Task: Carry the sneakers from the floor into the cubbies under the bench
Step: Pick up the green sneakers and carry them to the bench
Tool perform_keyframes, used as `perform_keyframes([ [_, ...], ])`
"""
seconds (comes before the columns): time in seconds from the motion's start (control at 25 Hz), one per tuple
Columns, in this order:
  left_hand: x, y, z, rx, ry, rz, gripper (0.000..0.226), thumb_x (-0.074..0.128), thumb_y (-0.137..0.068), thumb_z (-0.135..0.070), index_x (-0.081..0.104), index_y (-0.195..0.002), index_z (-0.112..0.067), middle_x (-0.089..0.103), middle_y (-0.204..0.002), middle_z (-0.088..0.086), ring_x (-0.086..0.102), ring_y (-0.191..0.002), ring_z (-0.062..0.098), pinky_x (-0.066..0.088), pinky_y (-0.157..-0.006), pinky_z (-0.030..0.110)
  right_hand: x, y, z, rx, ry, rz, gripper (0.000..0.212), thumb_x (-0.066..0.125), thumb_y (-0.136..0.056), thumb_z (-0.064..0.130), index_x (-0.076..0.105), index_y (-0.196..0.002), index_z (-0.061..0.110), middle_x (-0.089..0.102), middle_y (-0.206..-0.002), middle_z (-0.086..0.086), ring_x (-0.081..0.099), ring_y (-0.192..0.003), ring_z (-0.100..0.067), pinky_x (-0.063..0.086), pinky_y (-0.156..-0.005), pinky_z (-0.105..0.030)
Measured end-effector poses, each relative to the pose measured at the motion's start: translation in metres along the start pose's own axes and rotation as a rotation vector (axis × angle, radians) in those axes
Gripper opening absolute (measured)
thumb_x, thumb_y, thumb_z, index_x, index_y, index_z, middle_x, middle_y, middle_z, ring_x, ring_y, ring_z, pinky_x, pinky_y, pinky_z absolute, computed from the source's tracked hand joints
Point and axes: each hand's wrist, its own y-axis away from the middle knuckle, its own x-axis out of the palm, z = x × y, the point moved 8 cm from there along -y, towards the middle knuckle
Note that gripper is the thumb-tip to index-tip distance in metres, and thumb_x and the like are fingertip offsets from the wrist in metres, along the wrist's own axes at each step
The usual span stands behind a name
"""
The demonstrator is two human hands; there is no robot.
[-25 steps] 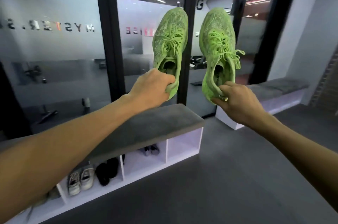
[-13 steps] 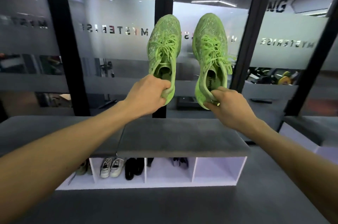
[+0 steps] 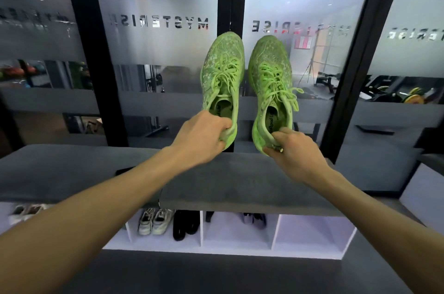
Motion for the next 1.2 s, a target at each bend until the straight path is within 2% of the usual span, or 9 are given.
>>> perform_keyframes([
  [0.16, 0.094, 0.007, 0.016, -0.013, -0.018, 0.042, 0.025, 0.062, -0.075, -0.010, 0.039, -0.069, -0.016, 0.044, -0.066, 0.005, 0.048, -0.072, 0.032, 0.045, -0.056, 0.037, 0.091, 0.018, -0.040, 0.024, -0.017, 0.024, 0.027, 0.060, -0.089, 0.032, 0.056, -0.079, 0.007, 0.047, -0.080, -0.001, 0.055, -0.082, -0.033, 0.034, -0.059, -0.035],
  [0.32, 0.195, 0.018, 0.028, -0.024, -0.046, 0.029, 0.020, 0.062, -0.076, -0.008, 0.043, -0.072, -0.013, 0.043, -0.066, 0.004, 0.044, -0.067, 0.031, 0.044, -0.055, 0.037, 0.190, 0.039, -0.084, 0.031, -0.013, 0.014, 0.027, 0.059, -0.090, 0.034, 0.057, -0.080, 0.009, 0.053, -0.085, -0.004, 0.055, -0.082, -0.032, 0.039, -0.059, -0.036],
  [0.48, 0.310, 0.052, 0.038, -0.050, -0.041, 0.031, 0.013, 0.062, -0.078, -0.009, 0.050, -0.077, -0.013, 0.050, -0.073, 0.008, 0.044, -0.068, 0.030, 0.046, -0.058, 0.038, 0.301, 0.071, -0.115, 0.015, -0.038, 0.018, 0.028, 0.059, -0.090, 0.033, 0.055, -0.078, 0.008, 0.053, -0.085, -0.005, 0.054, -0.080, -0.032, 0.040, -0.060, -0.038],
  [0.68, 0.445, 0.120, 0.045, -0.037, -0.026, 0.059, 0.019, 0.060, -0.077, -0.011, 0.042, -0.072, -0.016, 0.045, -0.069, 0.005, 0.042, -0.069, 0.029, 0.034, -0.054, 0.033, 0.432, 0.139, -0.134, 0.024, -0.061, 0.063, 0.026, 0.059, -0.090, 0.033, 0.056, -0.082, 0.009, 0.053, -0.086, -0.006, 0.054, -0.082, -0.034, 0.039, -0.061, -0.037],
  [0.76, 0.492, 0.149, 0.046, -0.032, -0.034, 0.098, 0.021, 0.060, -0.076, -0.011, 0.040, -0.072, -0.017, 0.042, -0.068, 0.004, 0.042, -0.071, 0.030, 0.035, -0.053, 0.033, 0.478, 0.170, -0.139, 0.049, -0.079, 0.104, 0.024, 0.058, -0.090, 0.033, 0.057, -0.083, 0.010, 0.054, -0.089, -0.007, 0.055, -0.086, -0.035, 0.039, -0.062, -0.036],
  [0.88, 0.550, 0.184, 0.047, -0.052, -0.031, 0.180, 0.021, 0.059, -0.077, -0.011, 0.039, -0.072, -0.016, 0.038, -0.065, 0.003, 0.040, -0.071, 0.030, 0.036, -0.054, 0.034, 0.530, 0.212, -0.145, 0.077, -0.097, 0.170, 0.022, 0.058, -0.090, 0.032, 0.059, -0.083, 0.011, 0.056, -0.090, -0.008, 0.057, -0.088, -0.036, 0.042, -0.065, -0.038],
  [1.04, 0.613, 0.214, 0.049, -0.069, -0.023, 0.232, 0.015, 0.056, -0.078, -0.014, 0.041, -0.073, -0.014, 0.045, -0.072, 0.007, 0.043, -0.073, 0.033, 0.030, -0.054, 0.033, 0.591, 0.256, -0.155, 0.121, -0.108, 0.264, 0.024, 0.057, -0.090, 0.032, 0.060, -0.088, 0.009, 0.056, -0.093, -0.008, 0.057, -0.091, -0.035, 0.043, -0.069, -0.039],
  [1.2, 0.670, 0.239, 0.056, -0.110, 0.025, 0.334, 0.013, 0.053, -0.078, -0.016, 0.042, -0.072, -0.014, 0.050, -0.075, 0.011, 0.047, -0.073, 0.034, 0.033, -0.055, 0.032, 0.639, 0.278, -0.161, 0.138, -0.126, 0.350, 0.022, 0.053, -0.093, 0.033, 0.053, -0.085, 0.013, 0.050, -0.091, -0.003, 0.057, -0.092, -0.031, 0.040, -0.067, -0.036],
])
